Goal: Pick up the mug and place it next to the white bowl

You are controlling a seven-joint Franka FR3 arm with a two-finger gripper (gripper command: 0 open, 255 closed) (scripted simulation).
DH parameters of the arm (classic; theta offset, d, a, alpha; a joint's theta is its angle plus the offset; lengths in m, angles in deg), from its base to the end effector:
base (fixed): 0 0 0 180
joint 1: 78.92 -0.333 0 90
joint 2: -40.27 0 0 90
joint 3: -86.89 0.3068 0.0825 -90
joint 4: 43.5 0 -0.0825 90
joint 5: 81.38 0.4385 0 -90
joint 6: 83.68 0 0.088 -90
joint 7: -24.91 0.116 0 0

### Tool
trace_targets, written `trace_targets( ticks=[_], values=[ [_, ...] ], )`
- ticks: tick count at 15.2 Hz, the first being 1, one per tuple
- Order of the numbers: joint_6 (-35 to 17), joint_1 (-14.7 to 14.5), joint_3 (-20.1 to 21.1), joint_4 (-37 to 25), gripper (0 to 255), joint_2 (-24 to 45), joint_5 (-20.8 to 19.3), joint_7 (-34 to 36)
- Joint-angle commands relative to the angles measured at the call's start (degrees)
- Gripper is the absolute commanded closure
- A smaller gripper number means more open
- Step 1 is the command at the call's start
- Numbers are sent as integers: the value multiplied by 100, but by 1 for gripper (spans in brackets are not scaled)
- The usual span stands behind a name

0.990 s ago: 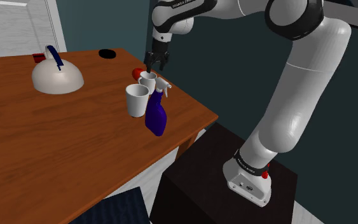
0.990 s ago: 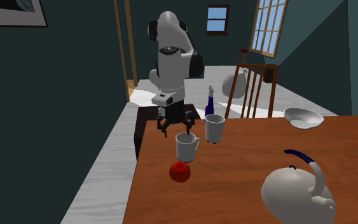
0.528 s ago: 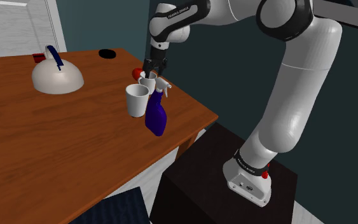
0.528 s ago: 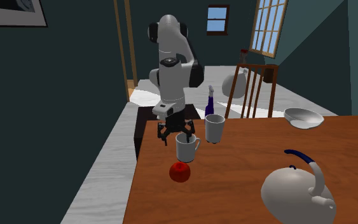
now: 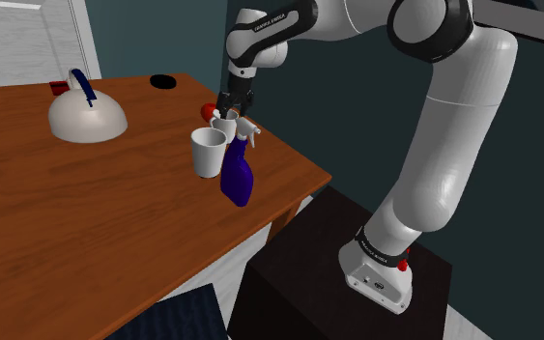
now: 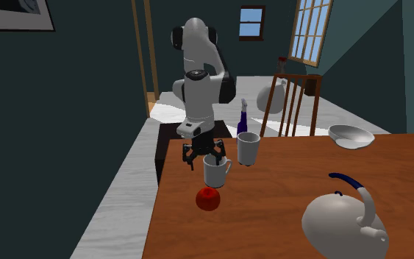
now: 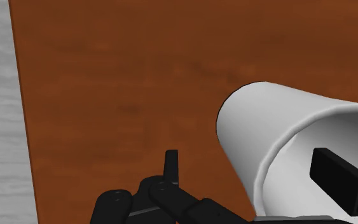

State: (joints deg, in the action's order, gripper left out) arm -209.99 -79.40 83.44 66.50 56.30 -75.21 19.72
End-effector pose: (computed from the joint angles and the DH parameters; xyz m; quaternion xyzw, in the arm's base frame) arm 0.6553 -0.0286 0.2987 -0.9993 0.0112 -0.0054 0.0349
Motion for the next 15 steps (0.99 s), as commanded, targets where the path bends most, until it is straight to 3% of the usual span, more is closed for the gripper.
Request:
trace_targets(
  ticks=[1,10,15],
  values=[
    [0,0,0,0,255,0,0,0],
    [-1,0,0,1,255,0,0,0],
    [334,-3,-10,-159,255,-177,-34,39]
  ],
)
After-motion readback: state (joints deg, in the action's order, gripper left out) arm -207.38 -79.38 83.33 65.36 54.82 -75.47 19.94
